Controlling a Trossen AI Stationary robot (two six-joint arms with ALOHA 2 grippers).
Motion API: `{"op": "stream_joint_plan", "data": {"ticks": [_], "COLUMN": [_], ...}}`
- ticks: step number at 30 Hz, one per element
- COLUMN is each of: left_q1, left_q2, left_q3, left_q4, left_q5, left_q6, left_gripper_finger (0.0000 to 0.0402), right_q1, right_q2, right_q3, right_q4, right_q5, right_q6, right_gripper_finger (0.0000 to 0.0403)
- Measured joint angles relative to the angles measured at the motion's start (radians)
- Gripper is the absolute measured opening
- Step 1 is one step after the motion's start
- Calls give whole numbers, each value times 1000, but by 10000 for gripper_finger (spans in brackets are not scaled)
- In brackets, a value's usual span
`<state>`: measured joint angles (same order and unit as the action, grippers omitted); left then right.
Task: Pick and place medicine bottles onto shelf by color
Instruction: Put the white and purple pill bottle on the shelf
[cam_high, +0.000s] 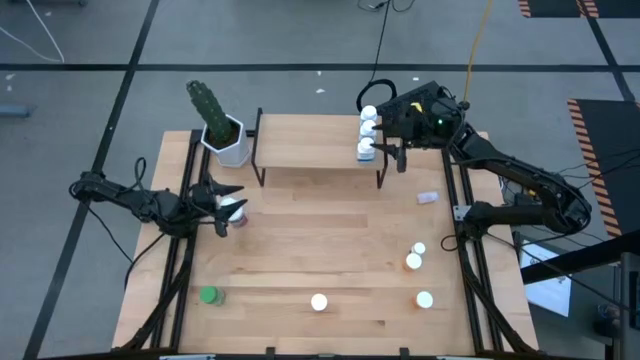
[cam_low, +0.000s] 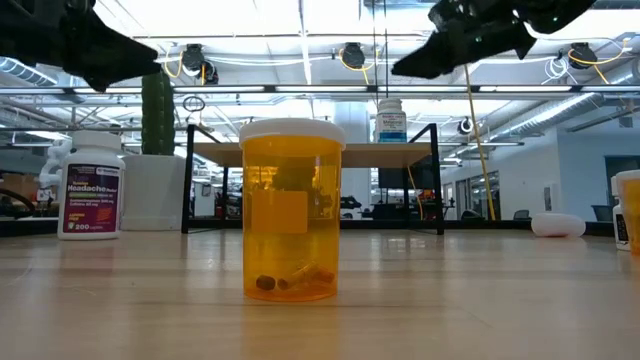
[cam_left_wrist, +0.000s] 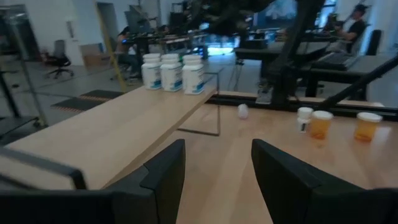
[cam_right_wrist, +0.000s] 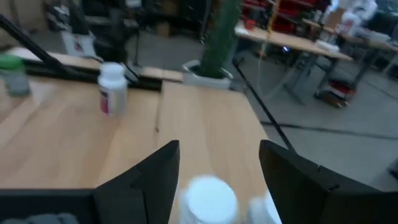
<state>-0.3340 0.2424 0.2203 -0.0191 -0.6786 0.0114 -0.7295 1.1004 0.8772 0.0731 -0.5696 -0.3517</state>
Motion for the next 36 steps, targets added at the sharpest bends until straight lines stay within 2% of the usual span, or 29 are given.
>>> {"op": "stream_joint_plan", "data": {"ticks": [3, 9, 11, 14, 17, 23, 28, 31, 33, 36], "left_q1": [0, 0, 0, -1, -1, -15, -1, 35, 69, 115], "left_q2": [0, 86, 145, 227, 306, 461, 541, 553, 552, 549], "left_q3": [0, 0, 0, 43, 127, 293, 351, 363, 365, 365], "left_q4": [-25, 29, 75, 67, -7, -196, -298, -385, -447, -531], "left_q5": [-30, -53, -86, -184, -201, -208, -228, -242, -224, -121], "left_q6": [-23, -57, -54, -65, -100, -180, -227, -345, -436, -547], "left_gripper_finger": [189, 189, 189, 189, 189, 189, 193, 209, 225, 254], "right_q1": [43, 192, 242, 314, 371, 474, 550, 571, 574, 574], "right_q2": [9, 47, 63, 78, 89, 150, 271, 349, 376, 393], "right_q3": [0, 0, 0, 0, 0, 0, 0, 0, 0, 0], "right_q4": [29, 69, 112, 196, 238, 340, 501, 652, 702, 715], "right_q5": [-59, -60, -43, 44, 123, 124, 126, 133, 162, 210], "right_q6": [25, 52, 67, 101, 124, 159, 179, 168, 176, 187], "right_gripper_finger": [222, 258, 276, 300, 310, 313, 313, 313, 313, 313]}}
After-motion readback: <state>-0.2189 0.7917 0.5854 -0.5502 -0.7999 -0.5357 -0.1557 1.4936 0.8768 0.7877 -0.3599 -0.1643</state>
